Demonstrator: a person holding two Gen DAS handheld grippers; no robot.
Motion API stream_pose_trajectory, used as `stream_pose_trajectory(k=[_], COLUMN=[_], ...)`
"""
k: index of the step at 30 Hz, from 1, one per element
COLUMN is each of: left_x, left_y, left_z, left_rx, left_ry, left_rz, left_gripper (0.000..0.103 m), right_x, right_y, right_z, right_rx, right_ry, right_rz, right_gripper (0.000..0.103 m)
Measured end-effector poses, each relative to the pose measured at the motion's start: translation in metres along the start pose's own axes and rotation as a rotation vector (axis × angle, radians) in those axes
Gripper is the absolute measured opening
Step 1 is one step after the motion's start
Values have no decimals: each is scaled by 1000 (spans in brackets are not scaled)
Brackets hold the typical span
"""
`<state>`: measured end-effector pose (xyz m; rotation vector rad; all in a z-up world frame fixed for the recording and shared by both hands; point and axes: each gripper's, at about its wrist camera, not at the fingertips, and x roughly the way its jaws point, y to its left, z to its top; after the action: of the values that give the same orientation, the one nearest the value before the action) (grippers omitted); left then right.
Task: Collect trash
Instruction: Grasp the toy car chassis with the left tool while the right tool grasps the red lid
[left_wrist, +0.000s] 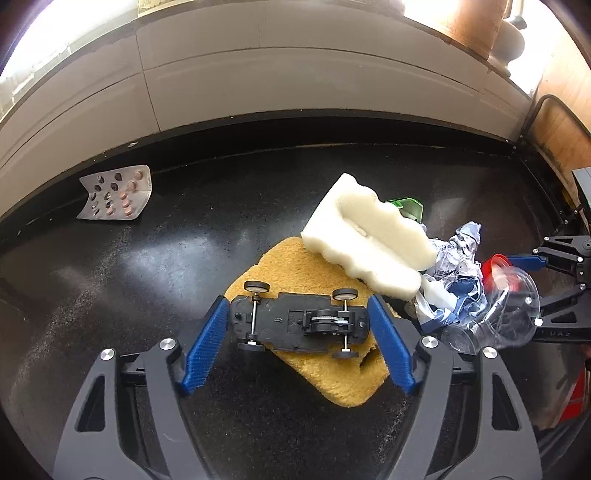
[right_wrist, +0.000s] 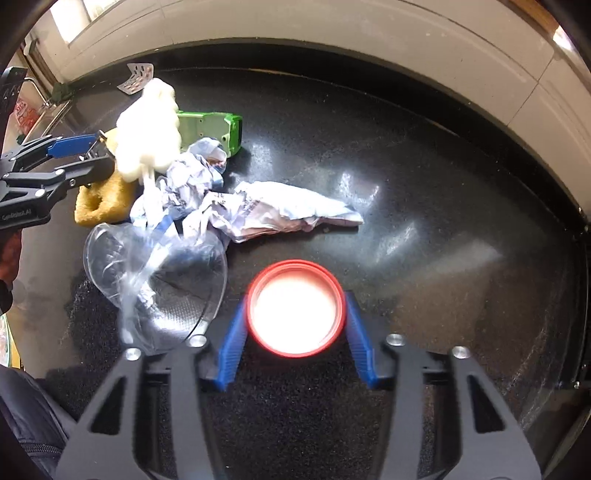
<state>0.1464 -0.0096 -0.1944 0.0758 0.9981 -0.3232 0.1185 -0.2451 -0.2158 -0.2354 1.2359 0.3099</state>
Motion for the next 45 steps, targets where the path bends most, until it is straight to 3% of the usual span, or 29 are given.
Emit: stream_pose_trajectory(k=[12, 34, 45], left_x=[-46, -110, -138], left_y=[-8, -34, -21], left_z=[0, -41, -51], left_rx=[18, 1, -43], left_ry=[-49, -73, -104], left_rz=[26, 67, 121], left_gripper=[74, 74, 74], right_x=[-31, -102, -130], right_y=[0, 24, 51], right_z=[-9, -37, -23], right_rx=[28, 30, -11], right_ry=[-67, -181, -241], right_rz=[-39, -60, -28], right_gripper=[49, 49, 49])
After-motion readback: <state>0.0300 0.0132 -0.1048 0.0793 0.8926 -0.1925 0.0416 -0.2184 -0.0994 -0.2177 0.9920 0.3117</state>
